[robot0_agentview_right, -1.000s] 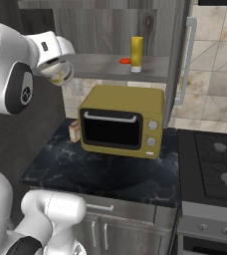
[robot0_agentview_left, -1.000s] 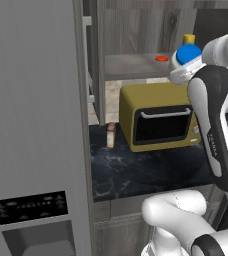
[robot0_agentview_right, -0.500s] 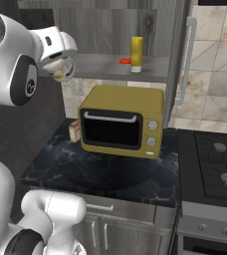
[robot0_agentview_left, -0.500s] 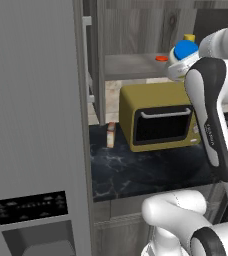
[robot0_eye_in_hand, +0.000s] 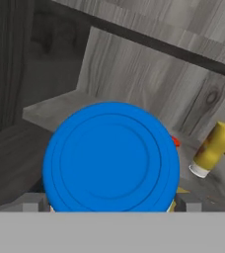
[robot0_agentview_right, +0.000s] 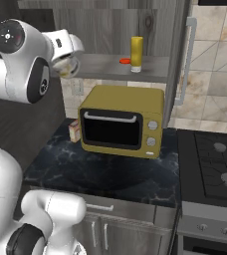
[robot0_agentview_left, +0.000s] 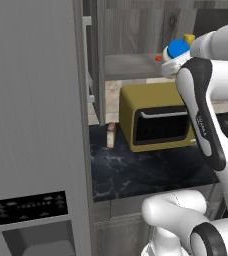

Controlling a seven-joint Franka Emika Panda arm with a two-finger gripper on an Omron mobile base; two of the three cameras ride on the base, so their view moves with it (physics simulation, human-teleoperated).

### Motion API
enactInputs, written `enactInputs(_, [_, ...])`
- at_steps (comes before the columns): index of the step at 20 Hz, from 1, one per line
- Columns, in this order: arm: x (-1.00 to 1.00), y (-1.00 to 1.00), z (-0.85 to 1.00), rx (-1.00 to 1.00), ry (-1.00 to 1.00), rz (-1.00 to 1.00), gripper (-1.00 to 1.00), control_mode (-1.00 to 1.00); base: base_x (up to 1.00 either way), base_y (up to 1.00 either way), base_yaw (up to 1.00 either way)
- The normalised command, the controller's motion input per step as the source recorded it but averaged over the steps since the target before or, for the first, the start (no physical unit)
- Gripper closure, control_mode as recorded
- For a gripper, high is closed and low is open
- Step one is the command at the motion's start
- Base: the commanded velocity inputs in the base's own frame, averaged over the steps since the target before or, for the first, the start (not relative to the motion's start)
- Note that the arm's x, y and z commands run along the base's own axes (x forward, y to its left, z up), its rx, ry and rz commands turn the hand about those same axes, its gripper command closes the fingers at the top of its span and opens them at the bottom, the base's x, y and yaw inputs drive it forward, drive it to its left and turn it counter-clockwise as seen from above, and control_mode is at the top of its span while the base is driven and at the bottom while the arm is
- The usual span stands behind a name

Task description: Pick the mustard and mayonnaise from the counter and place them in the cabinet.

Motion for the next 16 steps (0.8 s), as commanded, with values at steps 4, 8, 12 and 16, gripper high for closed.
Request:
enactInputs(4, [0.5, 0.0, -0.32, 0.05, 0.0, 0.02, 1.0, -1.0, 0.0, 0.0, 0.0])
enactInputs(8, [0.47, 0.0, -0.2, 0.04, 0.0, 0.0, 1.0, -1.0, 0.0, 0.0, 0.0])
enactInputs(12, [0.46, 0.0, -0.2, 0.04, 0.0, 0.0, 1.0, -1.0, 0.0, 0.0, 0.0])
enactInputs(16, [0.47, 0.0, -0.14, 0.04, 0.0, 0.01, 1.0, -1.0, 0.0, 0.0, 0.0])
